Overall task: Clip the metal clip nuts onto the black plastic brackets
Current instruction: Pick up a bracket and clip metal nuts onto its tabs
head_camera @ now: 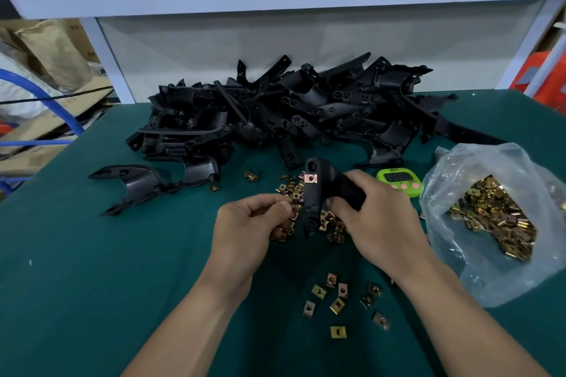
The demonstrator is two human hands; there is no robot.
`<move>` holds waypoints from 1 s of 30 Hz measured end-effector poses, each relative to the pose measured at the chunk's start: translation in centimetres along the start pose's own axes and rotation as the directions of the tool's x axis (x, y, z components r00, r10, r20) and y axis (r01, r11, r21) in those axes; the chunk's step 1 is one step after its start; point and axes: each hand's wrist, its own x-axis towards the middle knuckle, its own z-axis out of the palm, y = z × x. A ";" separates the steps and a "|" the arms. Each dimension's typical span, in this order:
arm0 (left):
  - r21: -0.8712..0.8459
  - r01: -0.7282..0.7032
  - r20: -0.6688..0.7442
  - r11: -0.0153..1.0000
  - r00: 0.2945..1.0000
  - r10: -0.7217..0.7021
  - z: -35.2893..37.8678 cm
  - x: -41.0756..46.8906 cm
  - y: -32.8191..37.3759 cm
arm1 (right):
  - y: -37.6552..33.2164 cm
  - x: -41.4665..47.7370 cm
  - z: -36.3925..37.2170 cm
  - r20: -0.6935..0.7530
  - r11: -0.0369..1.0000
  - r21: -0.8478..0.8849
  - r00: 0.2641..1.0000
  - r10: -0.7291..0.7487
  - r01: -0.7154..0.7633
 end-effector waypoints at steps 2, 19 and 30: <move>-0.006 0.011 0.010 1.000 1.000 -0.010 0.0 0.1 0.0 | 0.0 0.0 -0.1 0.007 1.000 0.018 1.000 -0.003 0.002; -0.127 0.052 0.021 0.991 0.999 -0.050 0.5 -0.6 -0.3 | -0.5 -0.2 0.1 0.048 0.999 0.036 0.999 -0.024 0.023; 0.165 -0.122 -0.014 0.979 0.992 0.126 1.4 -1.5 -0.8 | -1.9 -0.9 1.3 -0.049 0.994 -0.104 0.998 -0.024 0.019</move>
